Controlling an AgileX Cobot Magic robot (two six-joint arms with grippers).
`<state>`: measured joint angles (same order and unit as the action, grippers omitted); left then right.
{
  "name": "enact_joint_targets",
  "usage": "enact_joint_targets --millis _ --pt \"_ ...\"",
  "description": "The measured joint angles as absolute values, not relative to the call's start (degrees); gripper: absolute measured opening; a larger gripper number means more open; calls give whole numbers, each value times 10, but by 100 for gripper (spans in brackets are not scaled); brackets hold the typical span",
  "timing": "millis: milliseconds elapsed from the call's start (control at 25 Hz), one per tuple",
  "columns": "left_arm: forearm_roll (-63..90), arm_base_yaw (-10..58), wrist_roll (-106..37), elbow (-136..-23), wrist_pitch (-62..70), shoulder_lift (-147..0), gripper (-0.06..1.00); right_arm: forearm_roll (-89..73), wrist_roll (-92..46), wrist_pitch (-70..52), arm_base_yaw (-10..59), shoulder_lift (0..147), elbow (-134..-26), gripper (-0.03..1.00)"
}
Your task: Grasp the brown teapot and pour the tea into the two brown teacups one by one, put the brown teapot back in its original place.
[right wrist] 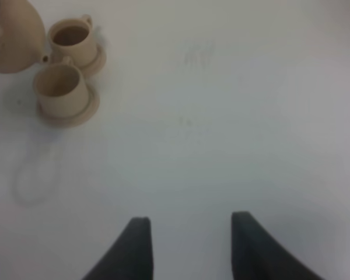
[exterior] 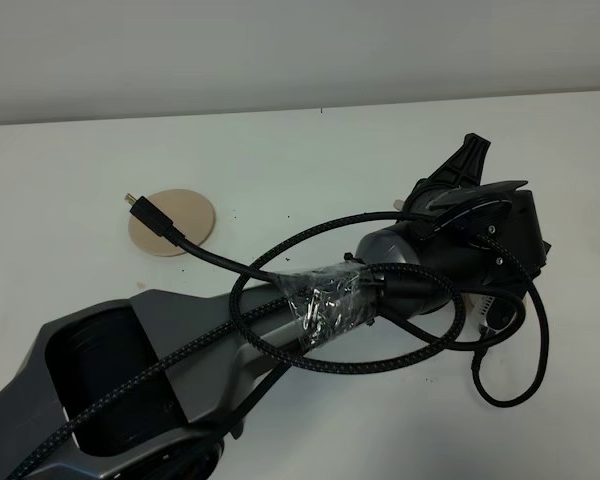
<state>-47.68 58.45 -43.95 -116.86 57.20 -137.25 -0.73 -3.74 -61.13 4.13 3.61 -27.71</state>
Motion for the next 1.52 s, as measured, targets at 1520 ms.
enact_joint_targets --millis 1520 --pt "-521 591 -487 -1169 551 -1385 12 -7 -37 -611 41 36 -277 33"
